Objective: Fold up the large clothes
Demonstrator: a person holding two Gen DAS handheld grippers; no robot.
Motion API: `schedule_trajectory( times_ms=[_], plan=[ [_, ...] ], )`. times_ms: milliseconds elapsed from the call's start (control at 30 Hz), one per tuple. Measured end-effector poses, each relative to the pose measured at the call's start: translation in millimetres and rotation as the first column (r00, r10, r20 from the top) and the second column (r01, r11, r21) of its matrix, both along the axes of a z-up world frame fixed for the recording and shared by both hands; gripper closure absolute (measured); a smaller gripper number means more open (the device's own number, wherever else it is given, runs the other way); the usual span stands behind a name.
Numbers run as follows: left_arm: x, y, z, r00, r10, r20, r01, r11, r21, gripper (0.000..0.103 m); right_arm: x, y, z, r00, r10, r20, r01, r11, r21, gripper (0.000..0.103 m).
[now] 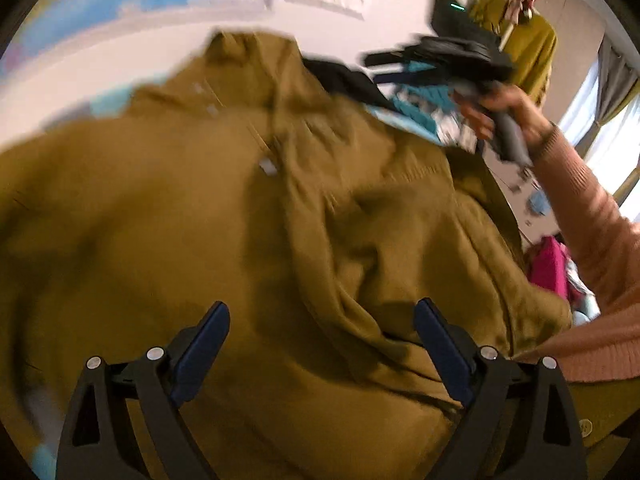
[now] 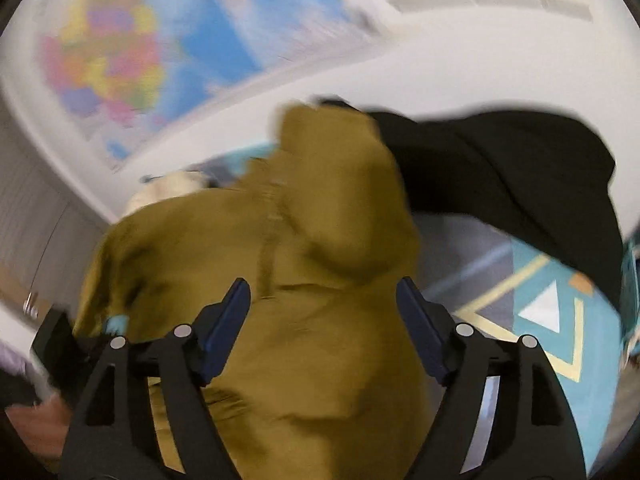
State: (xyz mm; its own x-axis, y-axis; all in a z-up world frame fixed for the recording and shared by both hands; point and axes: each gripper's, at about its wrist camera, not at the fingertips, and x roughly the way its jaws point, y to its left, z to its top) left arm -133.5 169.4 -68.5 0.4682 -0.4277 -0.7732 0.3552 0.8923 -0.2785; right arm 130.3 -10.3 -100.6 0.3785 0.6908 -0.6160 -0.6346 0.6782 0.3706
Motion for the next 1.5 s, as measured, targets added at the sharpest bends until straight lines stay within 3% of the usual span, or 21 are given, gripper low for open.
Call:
schedule_trajectory(
  times_ms=[133, 167, 200, 233, 267, 300, 400, 467, 533, 600, 700, 800, 867, 1000, 1067, 1100, 1167, 1233, 1367, 1467, 1500],
  plan=[
    [7, -11, -14, 0.996, -0.028, -0.08, 0.024, 0.998, -0.056, 0.012, 28, 17, -35, 0.998, 0.004, -0.07, -0.006, 1.0, -0.026, 0.03],
    [8, -13, -15, 0.996, -0.036, -0.084, 0.031, 0.997, -0.065, 0.017, 33, 21, -43, 0.996, 0.013, -0.083, -0.016, 0.999, -0.036, 0.045],
    [9, -16, -15, 0.995, -0.05, -0.084, 0.044, 0.996, -0.074, 0.038, 34, 22, -46, 0.995, 0.037, -0.091, -0.041, 0.998, -0.044, 0.058],
    [11, -19, -14, 0.994, -0.066, -0.092, 0.059, 0.995, -0.076, 0.052, 35, 21, -48, 0.996, 0.042, -0.084, -0.047, 0.997, -0.06, 0.084],
    [14, -21, -12, 0.993, -0.06, -0.1, 0.055, 0.997, -0.048, 0.074, 36, 18, -47, 0.995, 0.049, -0.082, -0.053, 0.997, -0.054, 0.089],
    [17, -21, -9, 0.994, -0.048, -0.098, 0.047, 0.999, -0.02, 0.084, 35, 10, -43, 0.996, 0.06, -0.071, -0.062, 0.998, -0.02, 0.091],
    [31, -12, 12, 1.0, 0.012, -0.027, -0.01, 0.997, 0.073, 0.092, 40, -26, -27, 0.998, 0.01, -0.059, -0.004, 0.995, 0.104, 0.098],
    [43, 2, 35, 0.995, 0.077, 0.062, -0.085, 0.987, 0.137, 0.094, 51, -55, -27, 0.995, -0.044, -0.085, 0.059, 0.983, 0.174, 0.099],
    [49, 12, 52, 0.979, 0.129, 0.16, -0.161, 0.965, 0.207, 0.082, 60, -71, -36, 0.989, -0.097, -0.112, 0.116, 0.976, 0.183, 0.099],
    [52, 21, 60, 0.966, 0.158, 0.203, -0.209, 0.943, 0.261, 0.04, 68, -76, -51, 0.981, -0.12, -0.155, 0.148, 0.971, 0.185, 0.099],
    [55, 33, 47, 0.985, 0.133, 0.109, -0.152, 0.97, 0.191, 0.035, 70, -84, -63, 0.975, -0.126, -0.185, 0.163, 0.967, 0.198, 0.091],
    [45, 34, 26, 0.996, 0.088, -0.035, -0.084, 0.991, 0.1, 0.027, 59, -90, -52, 0.985, -0.124, -0.121, 0.146, 0.971, 0.19, 0.075],
    [32, 28, 16, 0.997, 0.047, -0.063, -0.044, 0.997, 0.057, 0.025, 45, -84, -35, 0.993, -0.108, -0.044, 0.115, 0.975, 0.189, 0.033],
    [29, -4, -13, 0.991, -0.008, -0.13, 0.018, 0.997, 0.08, 0.023, 32, -49, -19, 0.99, -0.062, 0.127, 0.06, 0.998, 0.016, 0.027],
    [33, -16, -16, 0.996, -0.004, -0.087, 0.016, 0.99, 0.138, 0.037, 41, -30, -26, 0.993, -0.041, 0.107, 0.046, 0.998, -0.041, 0.03],
    [35, -17, -14, 0.997, 0.0, -0.076, 0.011, 0.989, 0.145, 0.066, 45, -24, -30, 0.994, -0.045, 0.101, 0.051, 0.997, -0.061, 0.037],
    [39, -14, -8, 0.998, 0.023, -0.066, -0.012, 0.986, 0.166, 0.094, 53, -17, -34, 0.995, -0.047, 0.088, 0.055, 0.994, -0.095, 0.078],
    [38, -6, 7, 0.999, 0.033, -0.01, -0.03, 0.981, 0.191, 0.098, 61, -26, -34, 0.997, -0.054, 0.055, 0.057, 0.997, -0.045, 0.095],
    [48, 15, 48, 0.988, 0.065, 0.142, -0.113, 0.925, 0.362, 0.099, 67, -63, -20, 0.995, -0.094, 0.028, 0.09, 0.989, 0.114, 0.101],
    [66, 28, 69, 0.964, 0.075, 0.253, -0.195, 0.849, 0.491, 0.095, 75, -77, -17, 0.993, -0.12, -0.004, 0.119, 0.977, 0.178, 0.101],
    [70, 31, 70, 0.959, 0.075, 0.274, -0.216, 0.821, 0.529, 0.086, 78, -75, -19, 0.991, -0.132, -0.01, 0.132, 0.977, 0.166, 0.101]
  ],
)
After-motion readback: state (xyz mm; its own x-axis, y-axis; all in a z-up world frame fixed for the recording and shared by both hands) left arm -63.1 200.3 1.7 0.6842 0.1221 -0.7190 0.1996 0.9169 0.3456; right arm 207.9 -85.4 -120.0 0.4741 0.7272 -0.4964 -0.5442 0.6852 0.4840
